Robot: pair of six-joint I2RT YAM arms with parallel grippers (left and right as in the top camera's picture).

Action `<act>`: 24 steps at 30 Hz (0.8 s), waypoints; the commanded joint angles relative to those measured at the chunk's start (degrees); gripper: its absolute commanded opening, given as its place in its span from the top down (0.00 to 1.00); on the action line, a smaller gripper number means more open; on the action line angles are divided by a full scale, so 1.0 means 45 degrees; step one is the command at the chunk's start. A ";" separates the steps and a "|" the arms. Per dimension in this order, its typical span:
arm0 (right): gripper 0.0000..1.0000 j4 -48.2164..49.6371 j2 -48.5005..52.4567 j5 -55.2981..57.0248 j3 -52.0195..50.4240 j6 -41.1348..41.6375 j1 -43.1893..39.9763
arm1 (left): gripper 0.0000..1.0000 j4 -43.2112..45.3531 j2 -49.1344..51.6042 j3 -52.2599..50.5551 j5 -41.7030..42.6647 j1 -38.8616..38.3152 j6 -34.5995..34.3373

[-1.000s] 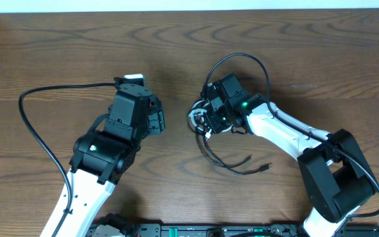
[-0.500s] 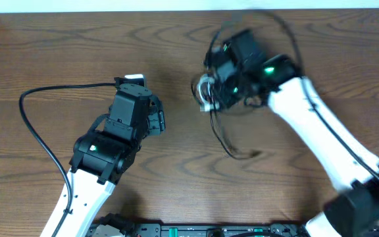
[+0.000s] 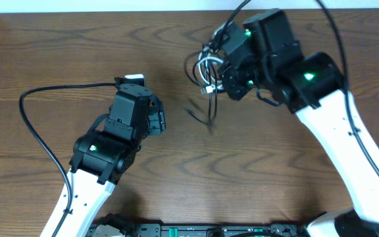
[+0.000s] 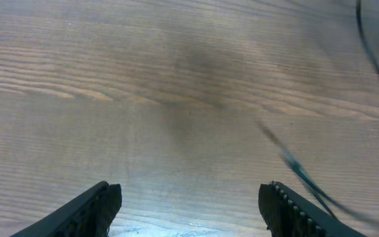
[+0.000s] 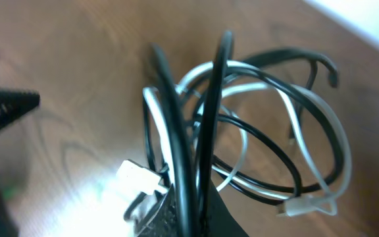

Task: Untangle cables

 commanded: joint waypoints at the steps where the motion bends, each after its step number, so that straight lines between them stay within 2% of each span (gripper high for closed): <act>1: 0.99 0.0083 -0.0141 -0.2297 0.0063 -0.1540 0.0063 | 0.22 0.0316 0.0005 0.0010 0.0593 0.0053 0.0117; 3: 0.99 0.0194 -0.0165 -0.2565 0.0068 -0.1744 0.0063 | 0.21 0.0806 0.0005 0.0010 0.1749 0.0053 0.0568; 7: 0.99 0.0073 -0.0160 -0.2565 0.0068 -0.1744 0.0063 | 0.21 0.2103 0.0053 0.0010 0.6625 0.0053 0.3759; 9: 0.99 0.0000 -0.0165 -0.2565 0.0068 -0.1744 0.0063 | 0.20 0.2662 0.0160 0.0010 0.8296 0.0053 0.4877; 19: 0.99 -0.0719 -0.0355 -0.3691 0.0073 -0.2166 0.0155 | 0.21 0.4765 0.1404 0.0010 0.8490 0.0053 0.5348; 22: 0.99 -0.0937 -0.0695 -0.3735 0.0073 -0.2181 0.0155 | 0.44 0.5265 0.2006 0.0010 0.8490 0.0053 0.5343; 24: 0.99 -0.1015 -0.1054 -0.3211 0.0073 -0.2161 0.0107 | 0.74 0.5377 0.2497 0.0010 0.8422 0.0053 0.5343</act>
